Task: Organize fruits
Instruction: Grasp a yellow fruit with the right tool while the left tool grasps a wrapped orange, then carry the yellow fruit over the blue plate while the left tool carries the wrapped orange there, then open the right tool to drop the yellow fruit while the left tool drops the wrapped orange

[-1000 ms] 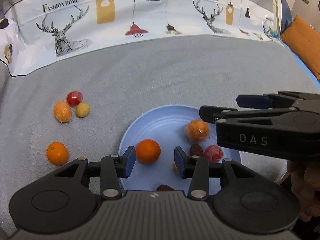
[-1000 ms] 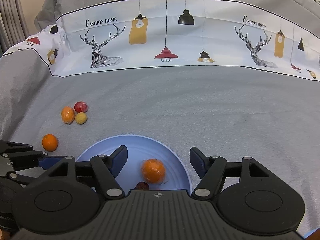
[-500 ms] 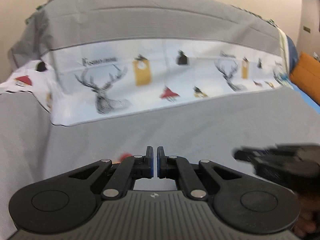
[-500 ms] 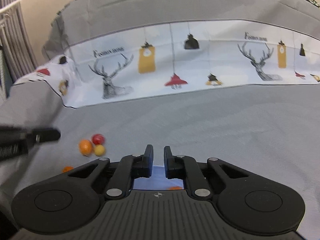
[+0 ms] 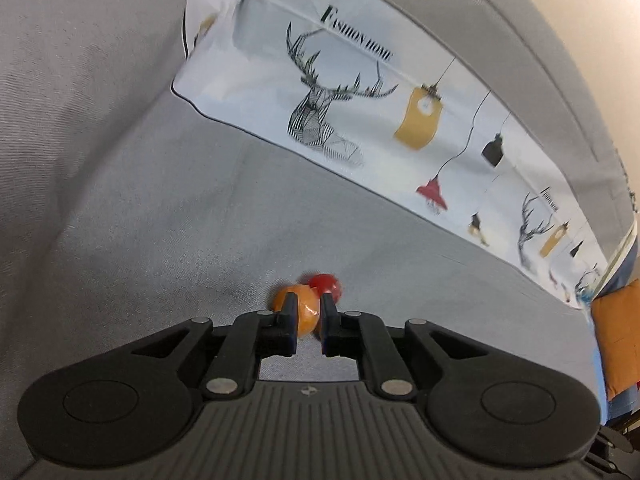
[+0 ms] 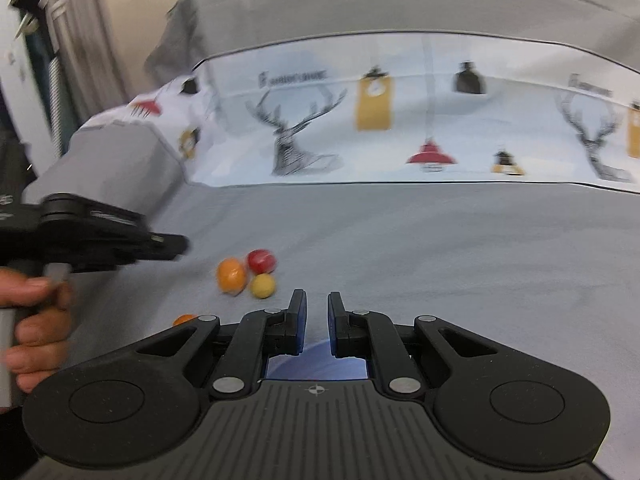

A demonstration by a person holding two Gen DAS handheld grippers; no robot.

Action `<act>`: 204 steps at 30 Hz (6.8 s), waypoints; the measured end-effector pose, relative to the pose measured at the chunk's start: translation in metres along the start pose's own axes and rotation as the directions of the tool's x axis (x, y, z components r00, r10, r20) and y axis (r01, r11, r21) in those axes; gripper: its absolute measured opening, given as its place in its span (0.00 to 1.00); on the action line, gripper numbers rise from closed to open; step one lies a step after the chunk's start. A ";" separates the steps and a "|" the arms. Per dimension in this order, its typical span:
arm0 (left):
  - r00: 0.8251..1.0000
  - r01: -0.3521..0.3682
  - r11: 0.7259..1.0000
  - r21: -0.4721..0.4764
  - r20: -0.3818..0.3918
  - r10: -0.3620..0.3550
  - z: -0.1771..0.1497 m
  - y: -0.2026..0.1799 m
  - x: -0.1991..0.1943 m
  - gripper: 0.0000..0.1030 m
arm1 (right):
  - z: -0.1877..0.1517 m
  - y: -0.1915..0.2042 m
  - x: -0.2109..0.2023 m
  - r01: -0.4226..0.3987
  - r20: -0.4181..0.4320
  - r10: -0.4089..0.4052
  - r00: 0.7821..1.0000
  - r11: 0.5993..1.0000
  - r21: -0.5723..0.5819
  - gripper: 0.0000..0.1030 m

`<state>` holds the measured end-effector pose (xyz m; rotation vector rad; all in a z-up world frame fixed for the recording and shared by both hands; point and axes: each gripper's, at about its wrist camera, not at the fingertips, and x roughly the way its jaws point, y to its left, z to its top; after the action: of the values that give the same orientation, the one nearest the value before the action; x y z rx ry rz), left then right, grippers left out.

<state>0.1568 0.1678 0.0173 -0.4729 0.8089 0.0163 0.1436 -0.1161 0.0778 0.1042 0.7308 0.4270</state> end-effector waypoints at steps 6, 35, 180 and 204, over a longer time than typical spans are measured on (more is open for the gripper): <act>0.998 -0.060 0.998 0.033 -0.003 0.060 0.003 0.004 0.015 0.14 | 0.013 0.021 0.042 -0.069 -0.060 0.066 0.996 0.996 -0.051 0.13; 0.987 -0.114 0.983 0.145 -0.094 0.128 -0.008 -0.016 0.072 0.40 | 0.017 0.065 0.142 -0.040 -0.253 -0.003 0.967 0.986 -0.162 0.28; 0.993 -0.081 0.784 0.615 0.116 0.012 -0.172 -0.146 -0.038 0.34 | -0.046 -0.037 -0.054 0.197 -0.009 -0.197 0.980 0.978 0.075 0.29; 0.992 -0.106 0.865 0.490 0.118 0.055 -0.149 -0.127 -0.038 0.19 | -0.049 -0.070 -0.061 0.261 -0.007 -0.269 0.963 0.928 0.264 0.45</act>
<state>0.0516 -0.0006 0.0067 0.0516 0.7006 -0.0890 0.0944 -0.2073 0.0627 0.2578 0.7585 0.0674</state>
